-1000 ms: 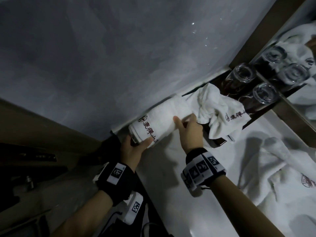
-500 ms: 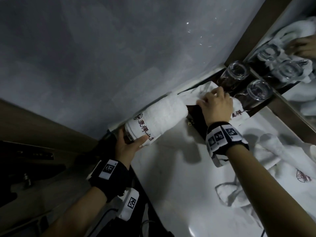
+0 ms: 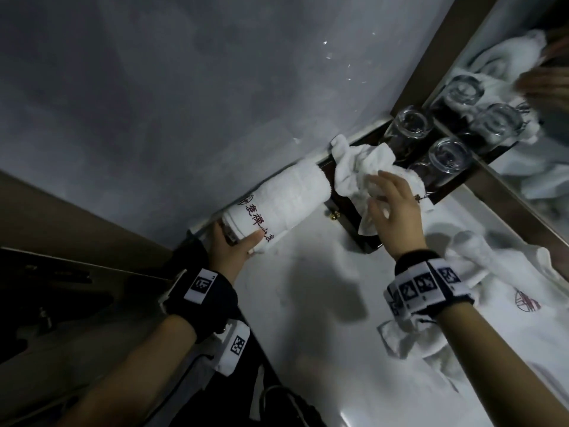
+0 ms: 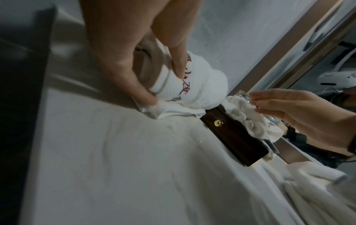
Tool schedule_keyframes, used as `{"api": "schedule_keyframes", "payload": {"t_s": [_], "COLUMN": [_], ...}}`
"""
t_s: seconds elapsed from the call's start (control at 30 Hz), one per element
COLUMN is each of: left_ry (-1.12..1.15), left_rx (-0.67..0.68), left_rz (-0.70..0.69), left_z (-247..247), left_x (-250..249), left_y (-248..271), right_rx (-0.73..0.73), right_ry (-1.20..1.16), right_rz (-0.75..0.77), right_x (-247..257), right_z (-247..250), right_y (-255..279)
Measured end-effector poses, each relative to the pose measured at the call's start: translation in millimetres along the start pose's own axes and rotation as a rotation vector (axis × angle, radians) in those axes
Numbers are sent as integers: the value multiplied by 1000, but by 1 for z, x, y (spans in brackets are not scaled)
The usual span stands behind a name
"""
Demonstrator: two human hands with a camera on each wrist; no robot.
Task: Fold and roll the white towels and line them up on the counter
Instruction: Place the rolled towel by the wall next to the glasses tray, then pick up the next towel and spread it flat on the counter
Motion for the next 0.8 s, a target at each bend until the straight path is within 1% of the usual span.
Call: {"api": "schedule_keyframes", "payload": {"t_s": [0.07, 0.13, 0.23, 0.37, 0.43, 0.5, 0.53, 0.6, 0.67, 0.7, 0.73, 0.8], "left_ry": [-64, -134, -256, -485, -573, -653, -688, -743, -786, -809, -830, -855], "left_rx": [24, 53, 165, 385, 498, 580, 606, 628, 668, 700, 735, 793], "left_rz": [98, 188, 247, 209, 188, 134, 95, 13, -52, -76, -91, -100], "left_z": [3, 7, 6, -14, -30, -47, -56, -76, -97, -107, -118, -135], "left_x": [3, 10, 24, 41, 51, 62, 68, 77, 86, 91, 95, 102], "left_y": [5, 14, 37, 70, 87, 104, 112, 130, 149, 158, 167, 183], "right_rx": [-2, 11, 31, 39, 6, -42, -45, 5, 89, 108, 102, 65], "right_ry": [16, 19, 16, 129, 213, 362, 446, 526, 445, 394, 362, 329], "right_rz": [39, 41, -11, -11, -11, -34, -79, -253, -458, -510, -515, -456], "right_x": [-6, -13, -23, -33, -40, -51, -58, -74, -86, -92, -95, -98], "right_z": [7, 12, 20, 34, 47, 63, 69, 77, 79, 79, 79, 79], "right_y": [22, 45, 72, 99, 111, 125, 132, 145, 154, 157, 159, 159]}}
Point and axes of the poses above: each hand's wrist, its own y-axis away from the middle knuckle, its own z-axis out of the back of the hand, x = y × z, the point moved 2 cm from there along -y, towards the middle knuckle, and after that the axes turned 8 degrees about y, right-handed, at the moved point
